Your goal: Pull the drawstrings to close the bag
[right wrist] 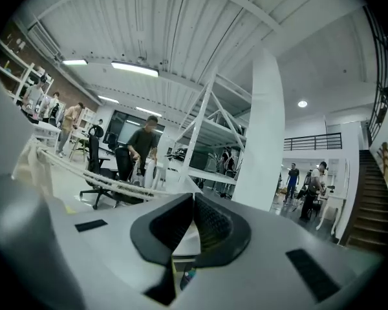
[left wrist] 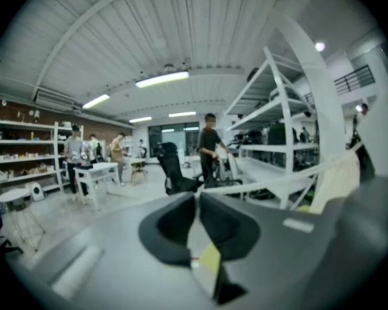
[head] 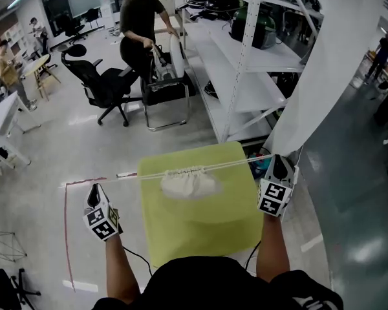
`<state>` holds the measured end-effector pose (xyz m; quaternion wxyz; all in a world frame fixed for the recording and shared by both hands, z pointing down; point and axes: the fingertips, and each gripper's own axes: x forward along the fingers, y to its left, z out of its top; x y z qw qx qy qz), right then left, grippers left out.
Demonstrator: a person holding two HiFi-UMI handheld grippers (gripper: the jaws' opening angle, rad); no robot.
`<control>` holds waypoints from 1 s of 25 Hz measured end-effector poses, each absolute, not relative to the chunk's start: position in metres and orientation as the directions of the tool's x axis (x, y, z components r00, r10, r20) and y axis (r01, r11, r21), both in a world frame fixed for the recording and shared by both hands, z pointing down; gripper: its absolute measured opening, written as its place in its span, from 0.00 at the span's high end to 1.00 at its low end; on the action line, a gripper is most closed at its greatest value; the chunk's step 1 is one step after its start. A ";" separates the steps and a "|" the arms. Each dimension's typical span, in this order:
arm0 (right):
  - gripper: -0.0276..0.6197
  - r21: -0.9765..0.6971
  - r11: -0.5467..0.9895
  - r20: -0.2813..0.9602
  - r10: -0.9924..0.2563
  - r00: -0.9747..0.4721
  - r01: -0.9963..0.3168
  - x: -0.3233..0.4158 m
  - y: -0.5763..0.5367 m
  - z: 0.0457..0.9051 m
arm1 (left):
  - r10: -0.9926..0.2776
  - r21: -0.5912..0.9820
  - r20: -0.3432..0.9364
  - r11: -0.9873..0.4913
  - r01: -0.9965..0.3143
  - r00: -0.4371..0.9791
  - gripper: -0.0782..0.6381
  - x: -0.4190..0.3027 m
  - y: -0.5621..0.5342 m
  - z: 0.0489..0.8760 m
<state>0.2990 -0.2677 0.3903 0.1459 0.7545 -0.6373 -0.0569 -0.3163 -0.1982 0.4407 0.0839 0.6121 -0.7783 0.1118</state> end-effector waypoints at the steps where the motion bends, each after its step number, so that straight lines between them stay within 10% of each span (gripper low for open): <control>1: 0.94 0.287 -0.151 0.095 -0.978 0.185 -0.946 0.302 -0.268 0.388 | -0.935 -0.067 0.262 0.231 -0.971 -0.240 0.85 -0.319 -0.198 0.439; 25: 0.94 0.322 -0.045 0.045 -0.997 0.063 -0.946 0.278 -0.304 0.365 | -0.975 -0.099 0.137 0.162 -0.982 -0.174 0.85 -0.293 -0.249 0.390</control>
